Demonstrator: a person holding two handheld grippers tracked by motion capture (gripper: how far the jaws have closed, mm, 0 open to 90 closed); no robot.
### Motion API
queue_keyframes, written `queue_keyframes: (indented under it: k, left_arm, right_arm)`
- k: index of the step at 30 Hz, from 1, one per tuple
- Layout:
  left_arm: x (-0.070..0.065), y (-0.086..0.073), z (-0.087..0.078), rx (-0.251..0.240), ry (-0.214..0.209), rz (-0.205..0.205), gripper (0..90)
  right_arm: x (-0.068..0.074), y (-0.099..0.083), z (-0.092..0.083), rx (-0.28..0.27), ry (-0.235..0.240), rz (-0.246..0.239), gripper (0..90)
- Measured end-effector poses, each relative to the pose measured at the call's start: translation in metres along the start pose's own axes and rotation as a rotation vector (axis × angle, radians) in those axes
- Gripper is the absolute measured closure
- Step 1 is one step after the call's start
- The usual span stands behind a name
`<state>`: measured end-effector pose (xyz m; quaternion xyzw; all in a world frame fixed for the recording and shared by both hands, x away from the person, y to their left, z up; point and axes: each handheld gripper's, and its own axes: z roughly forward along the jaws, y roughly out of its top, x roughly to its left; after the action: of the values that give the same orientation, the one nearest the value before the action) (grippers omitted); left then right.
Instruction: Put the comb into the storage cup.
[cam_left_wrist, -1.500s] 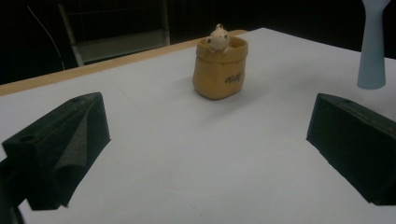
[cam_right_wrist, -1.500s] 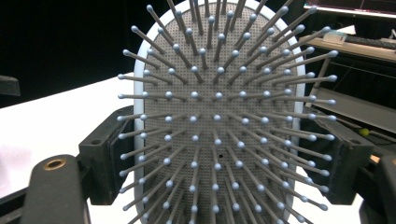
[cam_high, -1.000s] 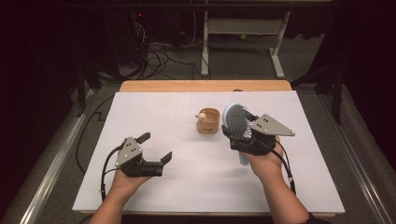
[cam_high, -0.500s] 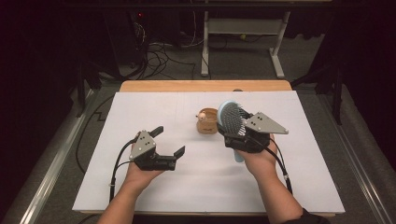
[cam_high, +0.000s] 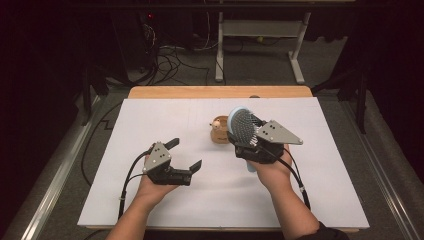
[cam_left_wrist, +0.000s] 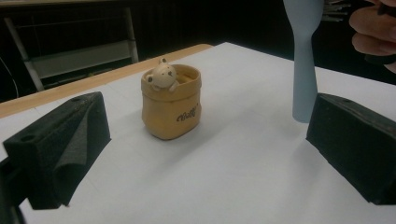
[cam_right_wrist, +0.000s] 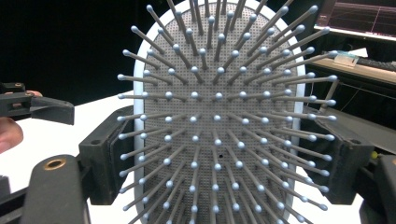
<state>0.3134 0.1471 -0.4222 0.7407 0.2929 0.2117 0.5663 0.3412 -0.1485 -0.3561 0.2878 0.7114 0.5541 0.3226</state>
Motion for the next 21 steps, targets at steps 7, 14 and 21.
queue_keyframes:
  k: [7, 14, 21]
  left_arm:
    - [0.0, 0.0, -0.006, -0.009, -0.003, -0.008, 0.5]
    - [0.0, 0.002, -0.009, -0.009, 0.0, -0.008, 0.6]
    - [-0.005, 0.007, -0.01, -0.011, -0.003, -0.002, 0.8]
  right_arm:
    - [0.01, 0.0, 0.005, -0.006, 0.015, -0.019, 20.5]
    - [0.019, 0.0, 0.009, -0.001, 0.034, -0.038, 20.5]
    - [0.029, -0.003, 0.015, 0.004, 0.041, -0.056, 20.5]
